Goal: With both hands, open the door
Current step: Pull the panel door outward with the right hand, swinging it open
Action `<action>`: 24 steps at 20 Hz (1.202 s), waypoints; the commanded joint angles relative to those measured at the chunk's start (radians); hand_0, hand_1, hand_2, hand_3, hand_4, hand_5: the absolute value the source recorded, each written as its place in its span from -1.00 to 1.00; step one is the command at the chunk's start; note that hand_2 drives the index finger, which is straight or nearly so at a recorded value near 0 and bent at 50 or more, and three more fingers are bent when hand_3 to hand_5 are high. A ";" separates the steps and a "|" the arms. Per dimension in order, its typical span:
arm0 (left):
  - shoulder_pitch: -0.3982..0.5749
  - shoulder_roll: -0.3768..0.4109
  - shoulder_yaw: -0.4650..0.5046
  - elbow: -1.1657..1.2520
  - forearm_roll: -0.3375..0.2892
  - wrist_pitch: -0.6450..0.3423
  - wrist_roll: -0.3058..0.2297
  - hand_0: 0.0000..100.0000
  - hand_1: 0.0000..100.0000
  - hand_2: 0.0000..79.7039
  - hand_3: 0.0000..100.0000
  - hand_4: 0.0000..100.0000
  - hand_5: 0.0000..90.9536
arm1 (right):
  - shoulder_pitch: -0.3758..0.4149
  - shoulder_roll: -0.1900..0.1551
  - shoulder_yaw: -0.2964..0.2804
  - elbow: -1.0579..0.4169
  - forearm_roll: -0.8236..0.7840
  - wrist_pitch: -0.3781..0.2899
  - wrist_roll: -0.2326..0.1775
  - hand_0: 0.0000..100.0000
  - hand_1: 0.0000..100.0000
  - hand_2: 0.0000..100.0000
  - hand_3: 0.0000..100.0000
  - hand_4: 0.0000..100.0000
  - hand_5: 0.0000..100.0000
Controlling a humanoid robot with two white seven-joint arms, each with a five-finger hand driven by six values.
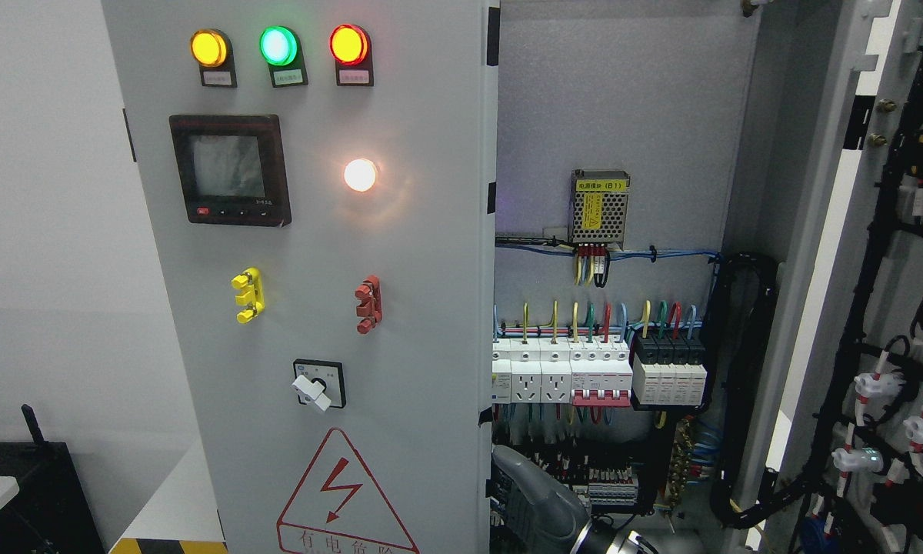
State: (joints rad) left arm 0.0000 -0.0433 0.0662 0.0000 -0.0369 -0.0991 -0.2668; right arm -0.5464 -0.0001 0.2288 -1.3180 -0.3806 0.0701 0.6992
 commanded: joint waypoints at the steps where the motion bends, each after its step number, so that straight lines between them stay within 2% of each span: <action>1: 0.002 -0.001 0.001 -0.009 0.000 -0.001 0.000 -1.00 -1.00 -1.00 -1.00 -1.00 -1.00 | 0.005 0.025 0.003 -0.016 -0.041 0.000 0.022 -0.23 -1.00 -1.00 -1.00 -1.00 -1.00; 3: 0.002 0.000 0.000 -0.009 0.000 -0.002 0.000 -1.00 -1.00 -1.00 -1.00 -1.00 -1.00 | 0.006 0.023 0.004 -0.024 -0.043 -0.001 0.032 -0.23 -1.00 -1.00 -1.00 -1.00 -1.00; 6: 0.002 -0.001 0.000 -0.009 0.000 -0.001 0.000 -1.00 -1.00 -1.00 -1.00 -1.00 -1.00 | 0.005 0.023 0.004 -0.026 -0.043 -0.004 0.075 -0.23 -1.00 -1.00 -1.00 -1.00 -1.00; 10: 0.002 0.000 0.000 -0.009 0.000 -0.001 0.000 -1.00 -1.00 -1.00 -1.00 -1.00 -1.00 | 0.006 0.022 0.004 -0.024 -0.044 -0.004 0.080 -0.23 -1.00 -1.00 -1.00 -1.00 -1.00; 15: 0.002 0.000 0.001 -0.009 0.000 -0.001 0.000 -1.00 -1.00 -1.00 -1.00 -1.00 -1.00 | 0.013 0.023 0.007 -0.035 -0.049 -0.004 0.124 -0.23 -1.00 -1.00 -1.00 -1.00 -1.00; 24: 0.002 0.000 0.000 -0.009 0.000 -0.001 0.000 -1.00 -1.00 -1.00 -1.00 -1.00 -1.00 | 0.028 0.022 0.050 -0.069 -0.092 -0.001 0.138 -0.23 -1.00 -1.00 -1.00 -1.00 -1.00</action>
State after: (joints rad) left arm 0.0000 -0.0433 0.0665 0.0000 -0.0370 -0.1000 -0.2667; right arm -0.5266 0.0000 0.2500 -1.3580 -0.4502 0.0659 0.8371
